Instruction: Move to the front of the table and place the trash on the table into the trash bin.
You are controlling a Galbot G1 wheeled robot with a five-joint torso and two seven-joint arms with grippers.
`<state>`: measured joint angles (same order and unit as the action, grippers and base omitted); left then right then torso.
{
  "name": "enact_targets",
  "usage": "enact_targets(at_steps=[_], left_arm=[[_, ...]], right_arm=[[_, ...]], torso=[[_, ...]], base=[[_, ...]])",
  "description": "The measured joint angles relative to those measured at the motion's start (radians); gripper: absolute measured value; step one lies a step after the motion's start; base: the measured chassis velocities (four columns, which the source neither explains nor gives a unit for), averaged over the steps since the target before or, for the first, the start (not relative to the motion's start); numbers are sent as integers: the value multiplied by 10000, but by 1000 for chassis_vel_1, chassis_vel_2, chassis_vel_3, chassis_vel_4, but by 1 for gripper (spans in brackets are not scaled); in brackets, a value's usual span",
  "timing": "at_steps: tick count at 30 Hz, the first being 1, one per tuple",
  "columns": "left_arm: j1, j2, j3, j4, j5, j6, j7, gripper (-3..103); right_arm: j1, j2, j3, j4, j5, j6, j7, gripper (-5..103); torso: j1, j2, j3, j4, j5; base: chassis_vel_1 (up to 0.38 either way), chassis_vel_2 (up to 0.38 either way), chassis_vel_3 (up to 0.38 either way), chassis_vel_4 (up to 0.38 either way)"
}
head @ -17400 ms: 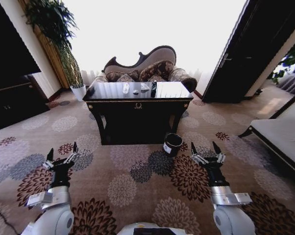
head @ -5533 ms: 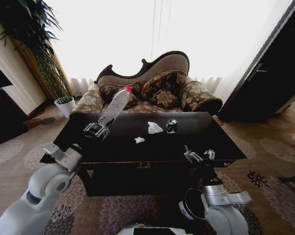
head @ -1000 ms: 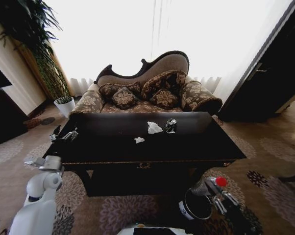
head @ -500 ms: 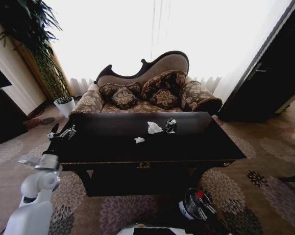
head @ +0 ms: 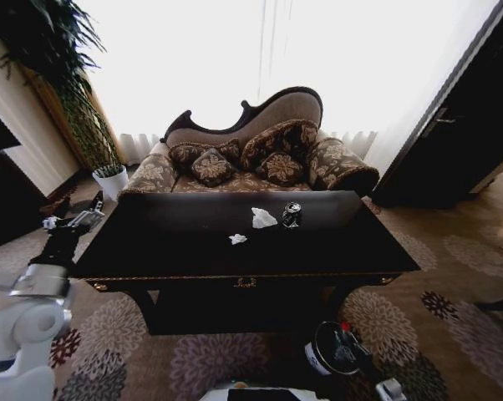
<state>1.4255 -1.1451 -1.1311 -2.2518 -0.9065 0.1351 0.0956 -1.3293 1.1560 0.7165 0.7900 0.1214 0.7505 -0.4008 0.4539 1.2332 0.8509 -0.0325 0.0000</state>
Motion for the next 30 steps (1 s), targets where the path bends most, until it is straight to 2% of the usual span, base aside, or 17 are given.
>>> enact_targets(at_steps=[3,6,10,11,13,16,19,20,22,23,25,26,28,29,30], left_arm=[[100,21,-154,-96,-33,28,-2,100],[219,93,-405,-168,-123,42,-7,100],[233,133,-497,-185,-177,52,-7,100],[235,140,-507,-190,-192,56,-8,100],[234,139,-503,-196,-195,57,-7,100],[224,133,-478,-197,-195,57,-5,100],[205,126,-442,-196,-194,58,-2,100],[202,125,-436,-195,-195,58,-1,100],[197,123,-425,-186,-194,57,2,100],[194,118,-405,-178,-191,56,5,100],[190,104,-369,-168,-182,53,9,100],[186,94,-345,-163,-171,49,10,100],[169,79,-297,-154,-157,39,13,100],[164,77,-288,-154,-155,37,15,100],[162,76,-282,-154,-154,35,16,100]], right_arm=[[203,24,-58,-140,-30,-169,191,24],[360,168,-153,-522,-218,-424,413,24],[529,217,-152,-914,-408,-445,593,24],[598,280,-163,-1101,-495,-448,850,24],[568,431,-283,-1070,-328,-564,1155,24],[518,566,-372,-998,-157,-658,1293,24],[476,650,-391,-964,-208,-688,1339,24],[461,656,-390,-959,-228,-688,1339,21],[397,671,-389,-945,-267,-692,1326,24],[358,678,-383,-938,-282,-696,1300,28],[320,681,-359,-927,-306,-697,1255,28],[301,683,-344,-915,-318,-697,1228,40],[238,696,-246,-866,-436,-677,1166,51],[223,697,-212,-847,-486,-659,1159,51],[211,698,-189,-833,-524,-643,1153,56]], torso=[[0,0,0,3,-9],[0,0,0,1,1],[-1,0,0,-1,-3],[0,0,0,0,-4],[0,0,0,0,-5],[0,0,0,-1,2],[0,1,-1,1,-8],[0,0,-1,2,-7],[0,0,0,0,-3],[0,0,0,0,-2],[0,0,0,-1,-3],[0,0,0,-1,-4],[0,0,0,0,-3],[0,0,0,0,-4],[0,0,0,0,-5]], base=[[0,0,0,0],[0,0,0,0],[0,0,0,0],[0,0,0,0],[0,0,0,0],[0,0,0,0],[0,0,0,0],[0,0,0,0],[0,0,0,0],[0,0,0,0],[0,0,0,0],[0,0,0,0],[0,0,0,0],[0,0,0,0],[0,0,0,0]])
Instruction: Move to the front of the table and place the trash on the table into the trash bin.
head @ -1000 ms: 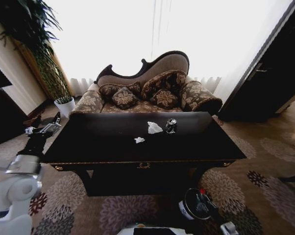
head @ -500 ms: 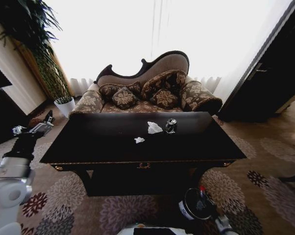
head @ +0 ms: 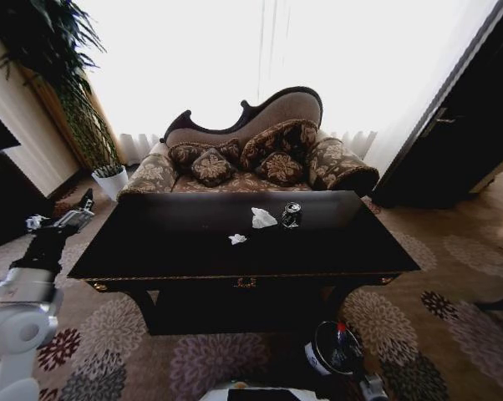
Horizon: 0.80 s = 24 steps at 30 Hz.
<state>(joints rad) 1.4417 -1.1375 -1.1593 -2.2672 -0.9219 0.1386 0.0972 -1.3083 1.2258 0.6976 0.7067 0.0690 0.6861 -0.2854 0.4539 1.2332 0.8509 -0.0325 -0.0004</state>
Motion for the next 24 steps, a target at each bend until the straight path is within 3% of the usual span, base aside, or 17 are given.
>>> enact_targets(at_steps=[1,4,7,10,17,20,24], left_arm=[[0,0,0,0,0,0,0,100],[-3,-9,10,-5,5,-9,3,100],[3,-16,12,-17,6,-11,5,100],[45,-35,12,-58,30,-15,10,100],[81,-32,-85,-102,12,-17,15,100],[57,-29,-116,-45,-2,-17,14,100],[-32,-112,-5,24,6,-18,3,100]], right_arm=[[0,0,0,0,0,0,0,56],[-52,9,46,54,-65,63,-25,73],[-87,20,61,105,-100,82,-37,78],[-149,18,84,186,-155,133,-49,94],[-655,105,179,903,34,306,-591,100],[-1469,263,214,2030,452,203,-1418,100],[-2602,475,286,3450,722,57,-1724,100]], torso=[[0,0,0,0,0],[0,0,0,0,1],[0,1,0,0,2],[0,0,0,1,1],[0,0,0,1,3],[-1,0,-1,2,2],[0,0,-1,0,2]], base=[[0,0,0,0],[0,0,0,0],[0,0,0,0],[0,0,0,0],[0,0,0,0],[0,0,0,0],[0,0,0,0]])
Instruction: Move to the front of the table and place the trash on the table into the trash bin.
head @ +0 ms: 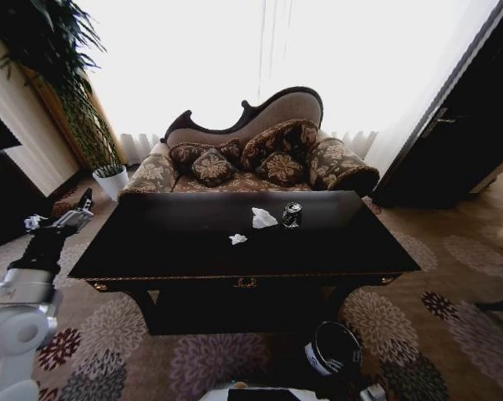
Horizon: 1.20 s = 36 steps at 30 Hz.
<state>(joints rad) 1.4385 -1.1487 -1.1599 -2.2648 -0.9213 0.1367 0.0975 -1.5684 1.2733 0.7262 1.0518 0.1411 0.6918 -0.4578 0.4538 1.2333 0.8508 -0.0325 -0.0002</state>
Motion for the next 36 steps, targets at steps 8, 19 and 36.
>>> enact_targets(at_steps=[8,19,36], left_arm=[[-299,-159,347,320,145,-1,-27,100],[-235,25,677,1040,1072,-8,-197,100],[716,-446,3069,645,3085,-593,187,100]], right_arm=[[-2463,318,206,3874,359,-121,318,100],[-4147,619,757,7122,837,-19,-158,100],[-4692,845,1647,8819,2318,381,-530,100]], torso=[[0,1,-1,0,-4],[-1,0,0,0,-1],[0,0,1,0,1]], base=[[0,0,0,0],[0,0,0,0],[0,0,0,0]])
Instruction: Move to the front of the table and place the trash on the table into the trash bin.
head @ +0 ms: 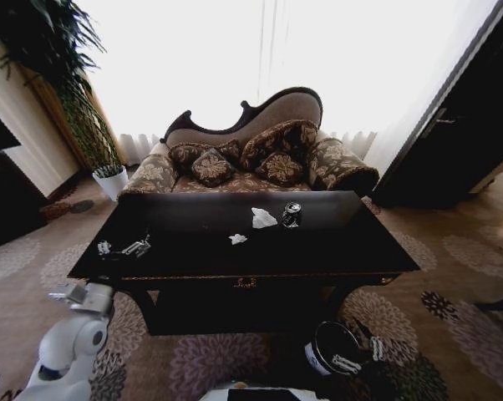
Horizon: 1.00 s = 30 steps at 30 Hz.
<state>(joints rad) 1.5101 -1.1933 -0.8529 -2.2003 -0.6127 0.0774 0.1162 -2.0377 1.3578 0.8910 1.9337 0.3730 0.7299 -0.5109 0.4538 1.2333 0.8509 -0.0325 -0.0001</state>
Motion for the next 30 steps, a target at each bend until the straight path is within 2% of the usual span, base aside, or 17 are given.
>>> enact_targets(at_steps=[5,8,9,11,12,13,14,17,18,22,30], left_arm=[[-41,65,6,-21,-25,-1,69,100],[-76,87,-24,5,-42,1,74,100],[-76,87,-24,5,-42,1,74,100],[-87,83,-22,18,-44,9,77,100],[-91,75,-17,19,-39,12,79,100],[-90,73,-15,18,-38,15,79,100],[-90,73,-15,18,-38,15,79,100],[-88,76,-84,-110,-74,51,78,100],[-88,76,-84,-110,-74,51,78,100],[-22,99,-247,-300,-199,92,75,100],[-26,289,-141,-414,-305,163,70,100]], right_arm=[[13,-63,501,774,1095,-365,58,100],[161,-147,731,1729,1734,-882,708,100],[161,-147,731,1729,1734,-882,708,100],[399,-259,734,2302,1906,-1305,1435,100],[659,-394,654,2691,1975,-1823,2045,100],[823,-483,586,2870,2007,-2194,2347,100],[823,-483,586,2870,2007,-2194,2347,100],[1622,-1025,39,3176,2028,-3724,3193,100],[1622,-1025,39,3176,2028,-3724,3193,100],[2505,-1665,-693,2927,1990,-4786,3482,100],[3284,-2295,-899,2544,1926,-5385,3919,100]], torso=[[0,0,0,-1,1],[0,0,0,-1,-2],[0,0,0,-1,-2],[0,0,0,0,-4],[0,0,1,0,-3],[0,-1,1,0,-2],[0,-1,1,0,-2],[0,-1,1,0,-1],[0,-1,1,0,-1],[0,0,1,2,0],[1,-1,1,0,-3]], base=[[0,0,0,0],[0,0,0,0],[0,0,0,0],[0,0,0,0],[0,0,0,0],[0,0,0,0],[0,0,0,0],[0,0,0,0],[0,0,0,0],[0,0,0,0],[0,0,0,0]])
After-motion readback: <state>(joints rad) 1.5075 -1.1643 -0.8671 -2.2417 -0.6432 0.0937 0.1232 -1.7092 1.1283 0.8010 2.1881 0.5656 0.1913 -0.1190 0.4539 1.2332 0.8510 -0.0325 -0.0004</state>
